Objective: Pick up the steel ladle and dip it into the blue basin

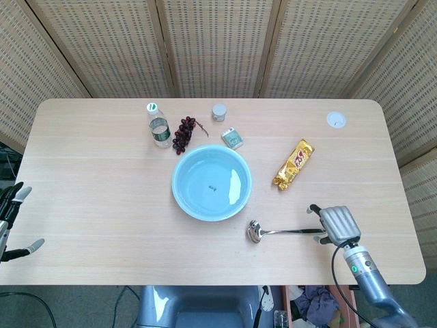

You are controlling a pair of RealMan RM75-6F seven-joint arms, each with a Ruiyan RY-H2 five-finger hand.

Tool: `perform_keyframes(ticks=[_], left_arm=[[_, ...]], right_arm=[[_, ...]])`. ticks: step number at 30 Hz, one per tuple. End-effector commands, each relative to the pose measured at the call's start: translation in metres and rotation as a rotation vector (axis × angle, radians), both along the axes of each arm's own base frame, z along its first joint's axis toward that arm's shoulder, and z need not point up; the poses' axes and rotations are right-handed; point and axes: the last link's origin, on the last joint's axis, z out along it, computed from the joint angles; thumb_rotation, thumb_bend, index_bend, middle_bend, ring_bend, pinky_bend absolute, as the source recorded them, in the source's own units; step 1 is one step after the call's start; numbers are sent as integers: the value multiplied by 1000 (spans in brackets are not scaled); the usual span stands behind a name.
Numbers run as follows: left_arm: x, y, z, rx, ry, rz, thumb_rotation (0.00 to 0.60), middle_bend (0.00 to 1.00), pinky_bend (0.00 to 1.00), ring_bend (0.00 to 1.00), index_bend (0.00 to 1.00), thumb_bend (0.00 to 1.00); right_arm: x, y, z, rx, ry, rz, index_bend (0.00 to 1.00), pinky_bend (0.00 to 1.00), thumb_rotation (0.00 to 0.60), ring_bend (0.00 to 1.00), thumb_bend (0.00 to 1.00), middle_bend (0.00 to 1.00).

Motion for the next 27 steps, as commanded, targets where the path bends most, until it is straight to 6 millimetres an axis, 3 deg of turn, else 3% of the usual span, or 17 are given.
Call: perform_keyframes(ticks=[1,17,27], left_arm=[[0,0,0,-1,-1,-1,600,0,0,0,0,0],[1,0,-2,-7,6,1,600,0,0,0,0,0],[0,0,-3,-12,9,2,600,0,0,0,0,0]], right_arm=[[1,-3,-24,28,12,-31,411,1000,600,924,63,934],[-3,-1,-59,37,24,-95,458,1000,600,925,277,936],[-5,-5,-66,46,37,-116,467,1000,600,925,278,936]])
